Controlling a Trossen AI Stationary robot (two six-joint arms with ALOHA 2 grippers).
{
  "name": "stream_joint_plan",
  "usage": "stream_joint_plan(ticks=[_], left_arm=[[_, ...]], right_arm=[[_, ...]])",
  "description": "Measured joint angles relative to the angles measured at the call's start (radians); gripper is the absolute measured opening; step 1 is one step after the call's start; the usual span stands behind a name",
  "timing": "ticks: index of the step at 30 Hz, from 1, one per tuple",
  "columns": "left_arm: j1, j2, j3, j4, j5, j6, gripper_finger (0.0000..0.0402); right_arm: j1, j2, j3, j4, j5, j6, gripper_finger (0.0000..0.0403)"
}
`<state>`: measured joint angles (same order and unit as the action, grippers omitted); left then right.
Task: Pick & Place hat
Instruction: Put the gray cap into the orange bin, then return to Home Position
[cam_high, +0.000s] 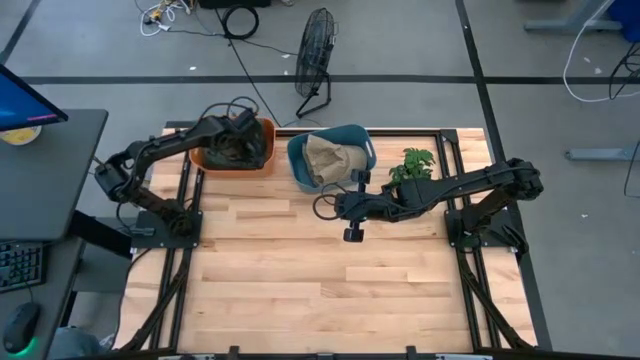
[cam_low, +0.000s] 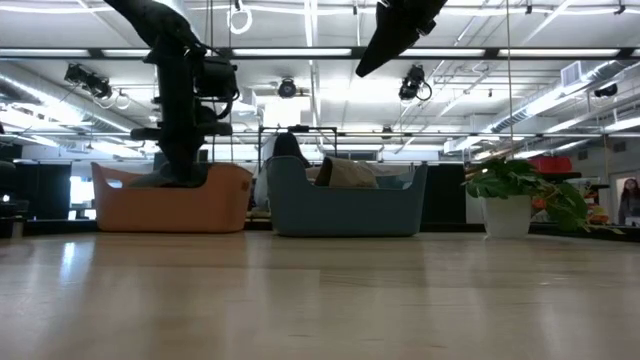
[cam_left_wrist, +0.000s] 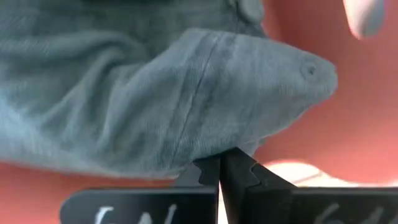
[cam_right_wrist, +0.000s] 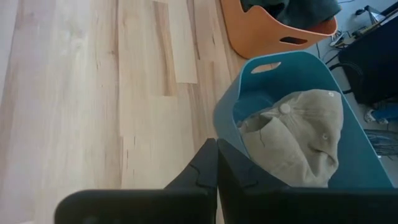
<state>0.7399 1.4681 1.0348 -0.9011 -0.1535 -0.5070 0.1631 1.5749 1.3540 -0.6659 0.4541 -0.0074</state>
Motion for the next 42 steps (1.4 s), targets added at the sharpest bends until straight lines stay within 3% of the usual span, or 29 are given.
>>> stream_joint_plan(ticks=[6, 14, 24, 30, 37, 42], left_arm=[[0.066, 0.041, 0.001, 0.027, 0.016, 0.022, 0.0002], [0.071, 0.132, -0.02, 0.031, 0.168, 0.056, 0.0002], [-0.037, -0.045, 0.093, -0.064, 0.145, 0.033, 0.0002], [-0.135, -0.2, 0.163, -0.054, 0.136, 0.025, 0.0002], [-0.324, -0.339, 0.17, 0.069, 0.097, 0.061, 0.0002], [-0.487, -0.363, 0.169, 0.15, 0.037, 0.172, 0.0002]], right_arm=[[-0.001, 0.0, 0.0, 0.0, 0.0, 0.0, 0.0004], [-0.001, 0.0, 0.0, 0.0, 0.001, -0.001, 0.0004], [-0.001, 0.0, 0.001, -0.003, 0.034, -0.049, 0.0004], [-0.001, -0.002, 0.105, -0.057, 0.076, -0.045, 0.0003], [0.0, -0.004, 0.29, -0.198, 0.024, -0.012, 0.0001], [0.0, -0.031, 0.347, -0.258, -0.036, 0.03, 0.0001]])
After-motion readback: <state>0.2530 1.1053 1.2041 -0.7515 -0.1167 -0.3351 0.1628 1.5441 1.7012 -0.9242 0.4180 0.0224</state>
